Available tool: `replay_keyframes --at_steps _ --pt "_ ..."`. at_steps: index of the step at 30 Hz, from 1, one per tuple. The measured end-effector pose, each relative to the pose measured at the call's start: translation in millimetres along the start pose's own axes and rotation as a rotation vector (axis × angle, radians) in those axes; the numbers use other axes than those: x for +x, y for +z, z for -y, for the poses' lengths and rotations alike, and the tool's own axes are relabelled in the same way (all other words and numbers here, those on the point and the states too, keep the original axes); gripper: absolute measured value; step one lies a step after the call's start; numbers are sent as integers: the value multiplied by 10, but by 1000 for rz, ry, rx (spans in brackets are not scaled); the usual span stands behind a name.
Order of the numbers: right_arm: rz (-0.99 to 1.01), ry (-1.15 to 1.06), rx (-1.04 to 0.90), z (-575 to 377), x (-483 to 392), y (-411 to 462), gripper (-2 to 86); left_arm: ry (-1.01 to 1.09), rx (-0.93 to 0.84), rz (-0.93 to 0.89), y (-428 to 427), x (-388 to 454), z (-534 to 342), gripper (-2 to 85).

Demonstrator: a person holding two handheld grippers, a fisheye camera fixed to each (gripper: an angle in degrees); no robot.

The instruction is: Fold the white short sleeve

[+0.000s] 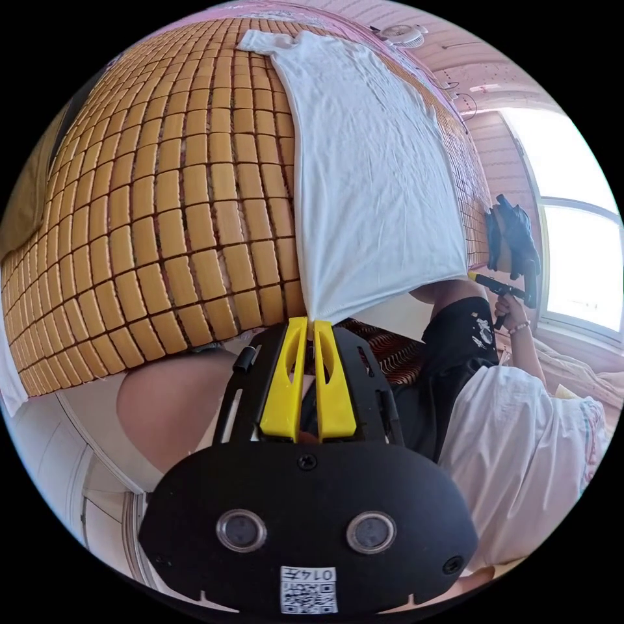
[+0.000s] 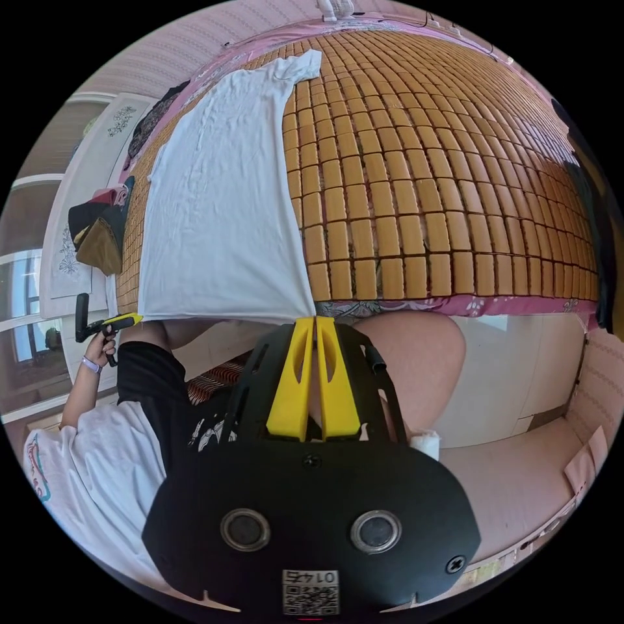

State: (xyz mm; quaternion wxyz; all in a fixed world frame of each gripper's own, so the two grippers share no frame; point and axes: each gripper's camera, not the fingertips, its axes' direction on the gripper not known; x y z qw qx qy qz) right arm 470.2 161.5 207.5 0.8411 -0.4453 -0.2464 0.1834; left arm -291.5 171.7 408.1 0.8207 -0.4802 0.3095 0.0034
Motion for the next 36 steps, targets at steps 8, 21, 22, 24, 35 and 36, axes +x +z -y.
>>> replay_keyframes --at_steps 8,21,22,24,35,36 --pt "47 14 114 -324 -76 40 49 -62 142 -78 -192 -188 -363 -1" --pt "-37 -144 138 -680 -515 159 44 -33 246 -74 -284 -245 -1072 -10" --pt "-56 -172 144 -661 -599 159 44 -32 255 -71 -306 -251 -1073 -10" --pt "-61 -207 184 -585 -743 131 45 -18 303 -75 -413 -262 -1021 -10" --pt "-39 -750 316 987 -2891 387 62 79 544 -69 -865 -194 200 -8" --pt "-32 -762 310 1109 -3002 416 63 84 557 -53 -903 -200 381 -7"
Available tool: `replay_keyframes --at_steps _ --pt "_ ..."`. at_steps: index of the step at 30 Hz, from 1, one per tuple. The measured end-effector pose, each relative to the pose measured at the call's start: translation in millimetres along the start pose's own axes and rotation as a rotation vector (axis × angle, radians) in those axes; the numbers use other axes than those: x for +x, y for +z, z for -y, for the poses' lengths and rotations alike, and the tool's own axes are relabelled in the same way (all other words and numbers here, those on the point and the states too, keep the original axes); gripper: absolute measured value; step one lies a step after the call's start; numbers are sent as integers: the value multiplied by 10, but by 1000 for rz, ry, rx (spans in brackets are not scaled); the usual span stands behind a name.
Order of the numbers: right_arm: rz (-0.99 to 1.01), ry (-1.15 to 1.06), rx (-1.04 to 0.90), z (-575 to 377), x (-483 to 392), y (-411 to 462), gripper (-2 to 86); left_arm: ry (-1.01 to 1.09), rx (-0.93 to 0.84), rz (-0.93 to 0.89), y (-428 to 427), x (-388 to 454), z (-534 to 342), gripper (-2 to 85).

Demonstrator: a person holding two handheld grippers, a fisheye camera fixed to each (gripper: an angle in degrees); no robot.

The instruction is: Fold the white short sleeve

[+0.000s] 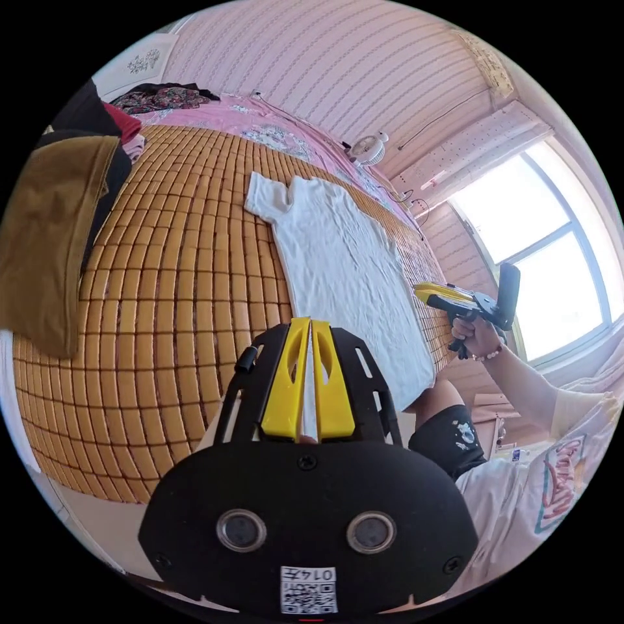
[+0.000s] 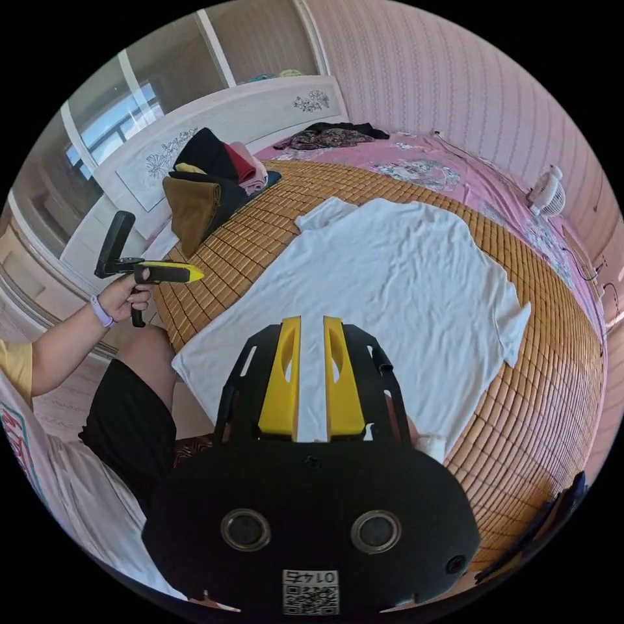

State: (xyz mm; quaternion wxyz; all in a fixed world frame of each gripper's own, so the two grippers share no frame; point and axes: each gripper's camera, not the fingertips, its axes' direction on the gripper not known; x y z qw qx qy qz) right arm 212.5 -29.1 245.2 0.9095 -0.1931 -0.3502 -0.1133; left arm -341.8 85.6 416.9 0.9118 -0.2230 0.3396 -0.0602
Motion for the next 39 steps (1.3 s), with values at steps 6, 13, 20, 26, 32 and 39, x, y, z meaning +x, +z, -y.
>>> replay_keyframes --at_steps 6,13,20,26,32,39 --pt "38 -46 -28 1381 55 743 68 2 55 112 296 -214 780 34" --pt "-90 -95 -89 2370 77 1663 85 27 29 192 725 -330 1366 51" --pt "-115 -67 -54 2592 105 2081 49 112 -47 352 1069 -171 1519 38" --pt "87 -153 45 2655 134 1783 17 136 4 345 931 6 1441 3" --pt "94 -291 -57 2634 -4 1668 64 9 15 331 943 -46 1223 26" --pt "125 -102 190 1845 716 601 70 4 121 270 667 104 1118 39"
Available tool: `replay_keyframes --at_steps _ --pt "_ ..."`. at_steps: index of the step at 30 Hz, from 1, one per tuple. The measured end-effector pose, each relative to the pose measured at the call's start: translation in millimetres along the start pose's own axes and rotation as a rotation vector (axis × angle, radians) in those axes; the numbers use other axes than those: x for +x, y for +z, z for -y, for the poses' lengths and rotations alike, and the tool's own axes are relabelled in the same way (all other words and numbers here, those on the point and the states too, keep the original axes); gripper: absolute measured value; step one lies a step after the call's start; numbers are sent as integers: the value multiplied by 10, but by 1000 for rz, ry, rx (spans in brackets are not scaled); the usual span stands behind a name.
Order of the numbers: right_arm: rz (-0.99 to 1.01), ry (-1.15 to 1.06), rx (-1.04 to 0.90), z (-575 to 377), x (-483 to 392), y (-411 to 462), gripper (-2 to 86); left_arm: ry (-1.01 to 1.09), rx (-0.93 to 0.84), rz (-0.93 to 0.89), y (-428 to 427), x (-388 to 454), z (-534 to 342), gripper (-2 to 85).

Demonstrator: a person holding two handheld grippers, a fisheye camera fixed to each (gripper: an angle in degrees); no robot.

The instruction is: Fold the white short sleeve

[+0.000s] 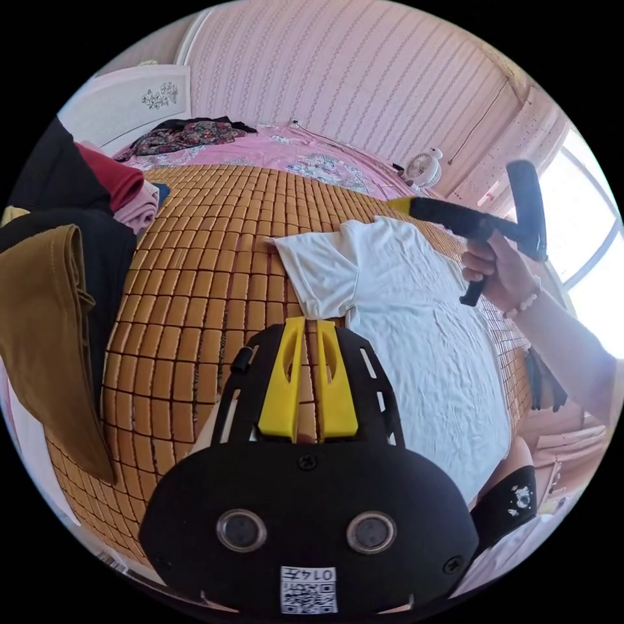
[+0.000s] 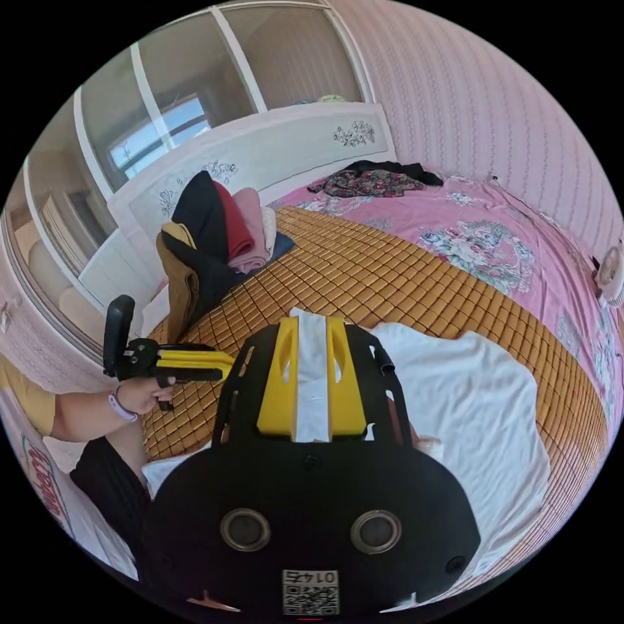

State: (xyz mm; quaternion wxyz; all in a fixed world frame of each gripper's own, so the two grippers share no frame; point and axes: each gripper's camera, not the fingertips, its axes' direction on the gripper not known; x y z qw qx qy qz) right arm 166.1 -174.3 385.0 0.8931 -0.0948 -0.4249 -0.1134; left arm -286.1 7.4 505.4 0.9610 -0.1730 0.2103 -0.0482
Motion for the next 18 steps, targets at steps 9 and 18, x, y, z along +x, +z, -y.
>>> replay_keyframes --at_steps 9,18 --pt "-505 478 -68 -1864 1234 -1560 63 161 -74 -61 342 625 443 33" --pt "-531 664 -55 -1956 2087 -1753 76 201 -163 177 848 646 1276 -2"
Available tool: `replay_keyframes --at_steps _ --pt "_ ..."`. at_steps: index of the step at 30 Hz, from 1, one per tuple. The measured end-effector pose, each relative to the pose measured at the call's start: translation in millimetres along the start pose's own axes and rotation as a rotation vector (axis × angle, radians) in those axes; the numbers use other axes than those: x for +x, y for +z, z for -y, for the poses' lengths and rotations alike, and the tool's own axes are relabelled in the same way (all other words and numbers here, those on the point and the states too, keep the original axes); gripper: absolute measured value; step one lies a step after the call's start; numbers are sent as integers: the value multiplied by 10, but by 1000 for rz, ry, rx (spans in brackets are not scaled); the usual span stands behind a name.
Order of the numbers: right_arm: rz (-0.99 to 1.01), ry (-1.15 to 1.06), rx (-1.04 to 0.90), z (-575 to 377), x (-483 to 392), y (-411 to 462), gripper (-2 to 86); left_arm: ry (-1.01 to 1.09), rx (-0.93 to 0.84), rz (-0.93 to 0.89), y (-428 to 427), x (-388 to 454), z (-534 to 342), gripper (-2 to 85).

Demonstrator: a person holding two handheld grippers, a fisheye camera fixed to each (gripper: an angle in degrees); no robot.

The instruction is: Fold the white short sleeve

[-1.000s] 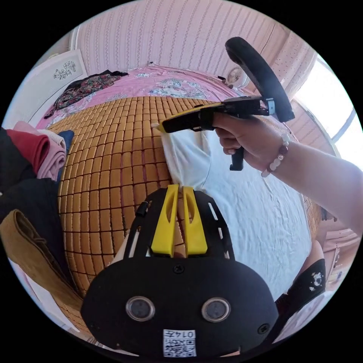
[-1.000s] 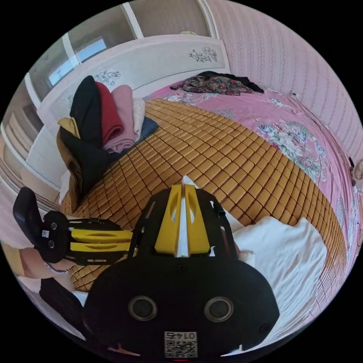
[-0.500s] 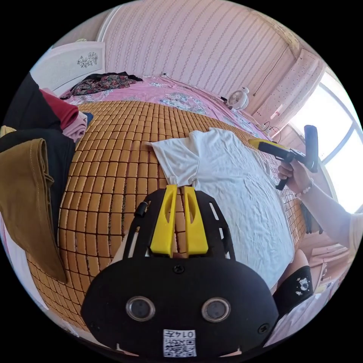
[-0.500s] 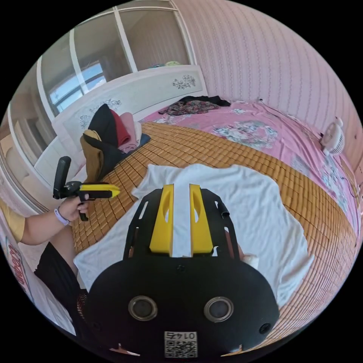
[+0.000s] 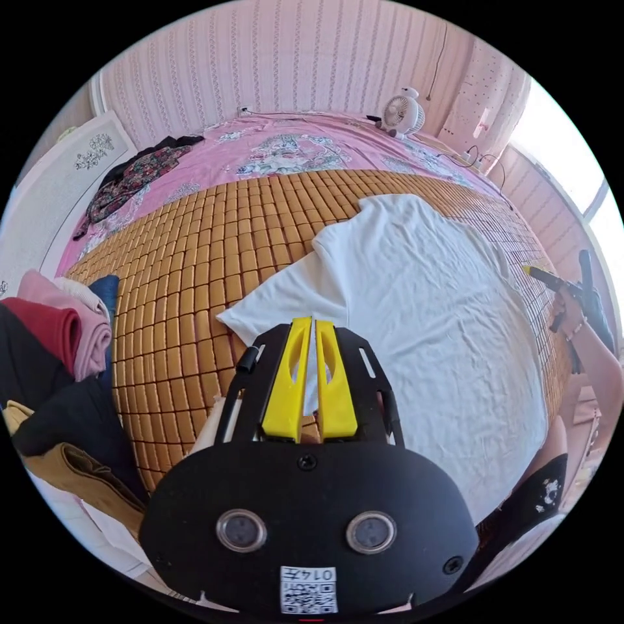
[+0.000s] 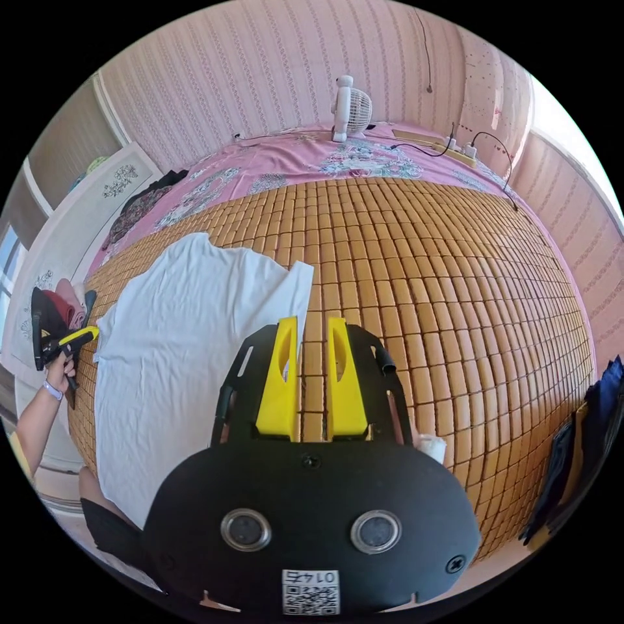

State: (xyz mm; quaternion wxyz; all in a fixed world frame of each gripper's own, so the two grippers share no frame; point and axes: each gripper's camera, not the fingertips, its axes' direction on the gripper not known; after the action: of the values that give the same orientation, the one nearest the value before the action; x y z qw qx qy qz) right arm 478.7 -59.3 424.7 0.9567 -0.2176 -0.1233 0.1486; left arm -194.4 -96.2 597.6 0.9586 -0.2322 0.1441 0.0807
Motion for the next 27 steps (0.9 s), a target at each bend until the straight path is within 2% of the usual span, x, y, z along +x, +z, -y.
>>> replay_keyframes --at_steps 6,9,11,15,19,22,27 --pt "-34 -23 -48 460 -71 293 84 -103 -20 47 219 -219 257 -4" --pt "-8 -2 -122 575 -27 420 53 -102 -10 77 306 -203 284 -6" --pt "21 42 -116 542 50 365 17 -113 10 70 313 -203 274 -8" --pt "-38 147 -58 308 217 118 3 -134 20 35 328 -222 290 -10" --pt "25 232 -96 91 456 34 3 -161 16 19 343 -247 327 -10" --pt "49 213 -34 22 469 -130 3 -170 -1 16 349 -253 367 -10" --pt "-73 121 -7 43 247 -189 6 -149 -16 43 361 -221 416 -10"
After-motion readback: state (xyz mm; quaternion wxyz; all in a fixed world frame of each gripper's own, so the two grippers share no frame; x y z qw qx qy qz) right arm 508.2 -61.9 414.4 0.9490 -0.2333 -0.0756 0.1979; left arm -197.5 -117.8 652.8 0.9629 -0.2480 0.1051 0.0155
